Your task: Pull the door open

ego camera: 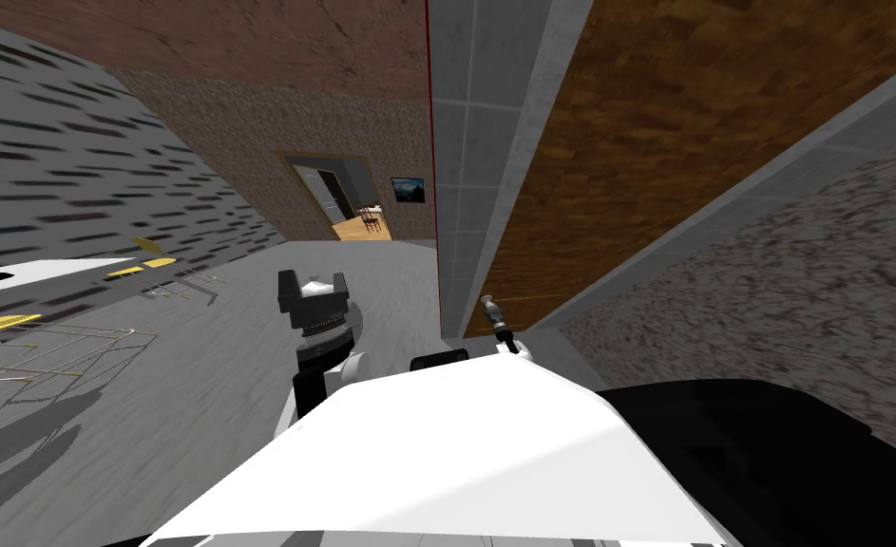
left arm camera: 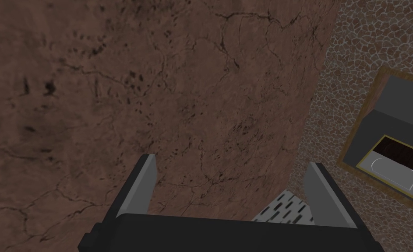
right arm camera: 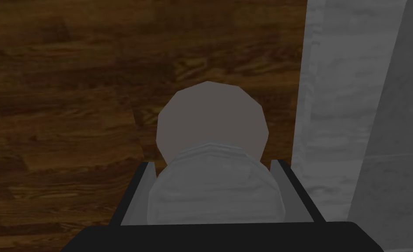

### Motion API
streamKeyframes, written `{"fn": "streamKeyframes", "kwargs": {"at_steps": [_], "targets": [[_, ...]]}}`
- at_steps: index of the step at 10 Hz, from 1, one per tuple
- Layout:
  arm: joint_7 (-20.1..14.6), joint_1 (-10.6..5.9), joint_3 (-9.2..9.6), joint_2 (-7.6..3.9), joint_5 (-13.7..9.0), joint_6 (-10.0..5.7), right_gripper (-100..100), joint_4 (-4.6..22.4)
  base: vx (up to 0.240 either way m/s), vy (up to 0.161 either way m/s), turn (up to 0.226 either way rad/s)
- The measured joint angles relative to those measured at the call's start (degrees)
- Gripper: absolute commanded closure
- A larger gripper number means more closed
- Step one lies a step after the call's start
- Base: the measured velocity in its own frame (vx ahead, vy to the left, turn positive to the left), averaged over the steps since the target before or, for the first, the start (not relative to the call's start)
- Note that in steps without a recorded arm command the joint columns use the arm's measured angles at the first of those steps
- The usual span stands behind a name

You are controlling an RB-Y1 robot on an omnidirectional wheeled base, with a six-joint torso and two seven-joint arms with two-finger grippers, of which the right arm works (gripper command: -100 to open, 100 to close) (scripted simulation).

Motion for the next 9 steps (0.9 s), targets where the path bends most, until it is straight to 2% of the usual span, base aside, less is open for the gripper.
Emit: {"fn": "streamKeyframes", "kwargs": {"at_steps": [6,9], "targets": [[-8.5,-0.27,0.24,-0.41,-2.6,-0.1,100,0.3,-0.042,-0.013,0.064],[-12.4,0.19,0.48,-0.44,-3.6,0.41,100,-0.6,-0.028,-0.012,0.049]]}}
